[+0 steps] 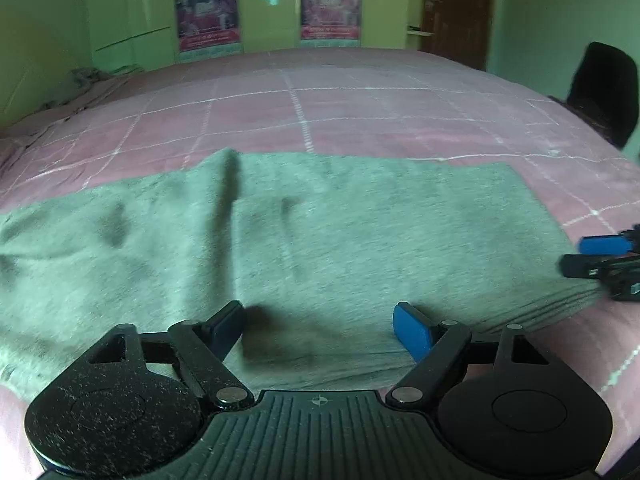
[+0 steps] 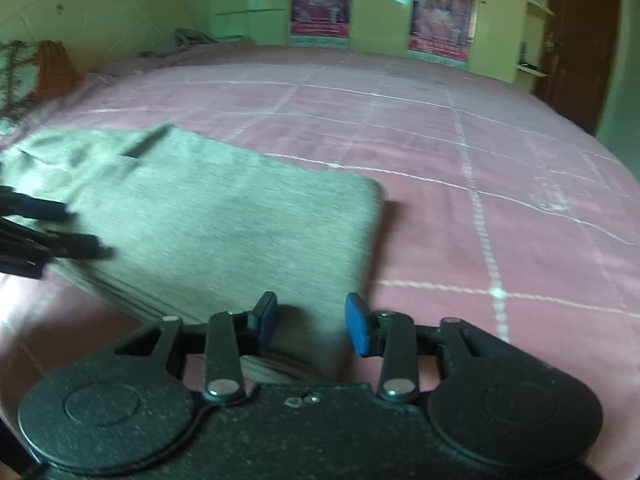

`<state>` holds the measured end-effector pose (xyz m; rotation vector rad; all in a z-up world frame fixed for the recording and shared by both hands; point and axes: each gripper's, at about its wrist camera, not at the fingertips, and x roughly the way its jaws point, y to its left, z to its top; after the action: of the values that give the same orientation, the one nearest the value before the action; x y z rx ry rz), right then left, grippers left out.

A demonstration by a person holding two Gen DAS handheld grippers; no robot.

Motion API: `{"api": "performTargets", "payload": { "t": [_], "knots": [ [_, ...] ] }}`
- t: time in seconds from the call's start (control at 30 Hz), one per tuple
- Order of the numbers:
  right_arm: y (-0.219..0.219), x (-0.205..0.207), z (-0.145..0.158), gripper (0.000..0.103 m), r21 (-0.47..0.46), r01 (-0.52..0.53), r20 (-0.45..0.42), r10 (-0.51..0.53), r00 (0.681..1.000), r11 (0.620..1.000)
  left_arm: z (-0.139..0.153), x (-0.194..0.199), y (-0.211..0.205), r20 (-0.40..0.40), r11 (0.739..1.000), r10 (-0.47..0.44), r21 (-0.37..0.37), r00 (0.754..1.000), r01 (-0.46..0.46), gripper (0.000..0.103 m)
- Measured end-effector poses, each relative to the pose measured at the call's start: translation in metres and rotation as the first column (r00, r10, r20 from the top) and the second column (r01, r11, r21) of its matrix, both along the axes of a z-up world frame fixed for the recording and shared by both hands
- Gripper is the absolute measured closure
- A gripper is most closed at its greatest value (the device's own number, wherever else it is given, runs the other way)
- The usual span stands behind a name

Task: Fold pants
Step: 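Reach the left gripper to the sweatpants edge and close on it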

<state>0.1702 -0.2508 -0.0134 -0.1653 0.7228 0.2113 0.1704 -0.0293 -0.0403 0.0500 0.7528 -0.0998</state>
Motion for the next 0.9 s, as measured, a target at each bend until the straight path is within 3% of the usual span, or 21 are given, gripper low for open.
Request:
{"api": "performTargets", "payload": {
  "t": [0.07,0.27,0.37,0.4,0.47,0.5,0.73,0.9],
  "knots": [
    [-0.015,0.001,-0.001,0.056,0.055,0.038,-0.022,-0.037,0.999,0.998,-0.003,0.0,0.013,-0.012,0.996,0.029,-0.079,1.0,-0.03,0.02],
    [-0.016,-0.012,0.017,0.059,0.111,0.03,0.049,-0.036,0.998,0.993,0.009,-0.017,0.025,0.054,0.995,0.054,-0.081,0.997,-0.049,0.02],
    [-0.011,-0.018,0.022,0.061,0.125,-0.006,0.114,-0.008,0.993,0.992,0.021,-0.005,0.028,0.104,0.995,0.059,-0.081,0.993,-0.05,0.021],
    [-0.007,-0.015,0.023,0.066,0.12,-0.013,0.125,-0.002,0.992,0.993,0.024,0.003,0.029,0.107,0.995,0.054,-0.093,0.993,-0.044,0.023],
    [0.0,-0.003,0.025,0.083,0.121,-0.016,0.132,0.0,0.991,0.993,0.029,0.023,0.026,0.101,0.992,0.015,-0.125,0.995,-0.002,0.053],
    [0.003,0.005,0.027,0.087,0.12,-0.011,0.138,-0.006,0.99,0.993,0.03,0.034,0.025,0.088,0.99,-0.003,-0.142,0.996,0.015,0.056],
    [0.037,0.075,0.024,0.084,0.115,-0.015,0.064,0.008,0.998,0.993,0.012,0.095,-0.001,0.001,0.994,-0.032,-0.102,0.999,0.032,0.055],
    [0.05,0.097,0.0,0.088,0.057,-0.018,-0.035,0.02,0.999,0.998,0.002,0.089,-0.008,-0.014,0.996,-0.059,-0.065,0.998,0.058,0.055]
  ]
}}
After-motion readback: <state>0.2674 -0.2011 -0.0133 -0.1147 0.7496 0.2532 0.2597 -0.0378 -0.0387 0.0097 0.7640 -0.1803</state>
